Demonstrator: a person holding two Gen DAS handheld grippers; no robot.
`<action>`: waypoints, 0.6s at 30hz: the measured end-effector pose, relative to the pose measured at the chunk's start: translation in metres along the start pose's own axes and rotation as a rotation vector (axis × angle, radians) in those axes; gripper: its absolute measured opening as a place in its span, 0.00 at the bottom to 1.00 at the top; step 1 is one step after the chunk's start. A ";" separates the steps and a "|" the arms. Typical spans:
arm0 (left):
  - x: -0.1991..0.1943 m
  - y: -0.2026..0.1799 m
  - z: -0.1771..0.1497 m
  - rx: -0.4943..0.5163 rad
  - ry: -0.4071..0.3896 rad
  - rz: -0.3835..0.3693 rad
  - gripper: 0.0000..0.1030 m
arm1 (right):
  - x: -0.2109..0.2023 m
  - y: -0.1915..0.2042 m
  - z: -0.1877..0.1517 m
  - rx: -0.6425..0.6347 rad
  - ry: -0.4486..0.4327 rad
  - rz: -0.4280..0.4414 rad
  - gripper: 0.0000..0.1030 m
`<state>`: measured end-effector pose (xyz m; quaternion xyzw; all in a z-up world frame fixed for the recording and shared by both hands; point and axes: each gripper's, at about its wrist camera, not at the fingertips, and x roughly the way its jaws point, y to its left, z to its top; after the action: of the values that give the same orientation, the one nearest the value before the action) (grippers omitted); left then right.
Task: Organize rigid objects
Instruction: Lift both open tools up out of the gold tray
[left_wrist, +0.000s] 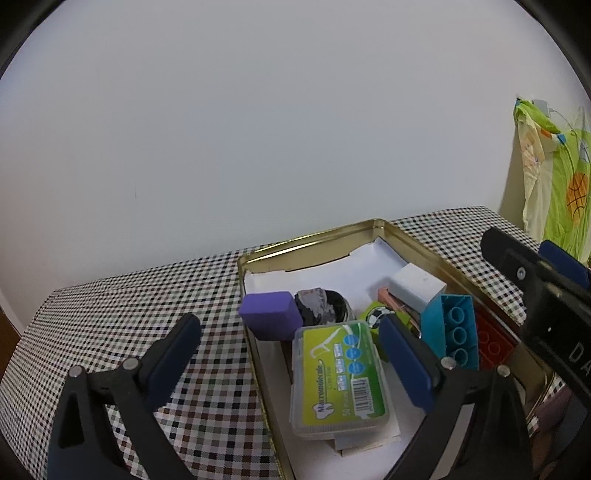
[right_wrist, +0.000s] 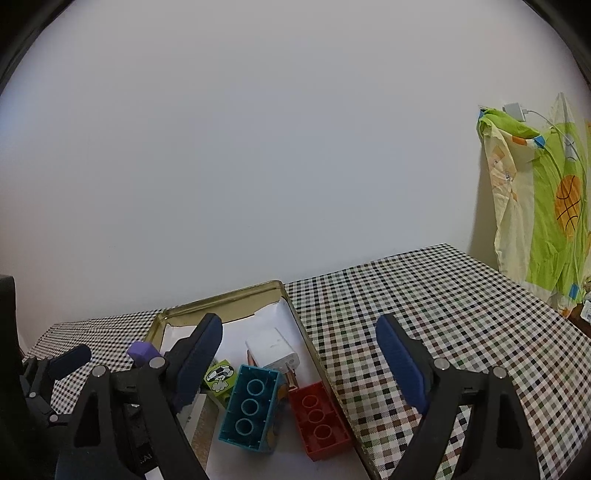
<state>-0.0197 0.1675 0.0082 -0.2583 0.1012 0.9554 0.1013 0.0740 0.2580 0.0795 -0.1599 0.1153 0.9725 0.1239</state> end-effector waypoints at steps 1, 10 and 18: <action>-0.001 0.000 0.000 0.000 -0.002 0.000 0.96 | 0.000 0.000 0.000 -0.005 -0.001 0.001 0.85; -0.005 0.000 -0.001 -0.009 -0.039 -0.008 0.96 | -0.006 0.006 -0.003 -0.046 -0.031 -0.018 0.85; -0.021 0.003 -0.008 -0.052 -0.153 -0.003 0.96 | -0.015 0.007 -0.005 -0.049 -0.065 -0.031 0.85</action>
<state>0.0009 0.1596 0.0130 -0.1871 0.0678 0.9745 0.1035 0.0876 0.2470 0.0814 -0.1330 0.0849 0.9777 0.1385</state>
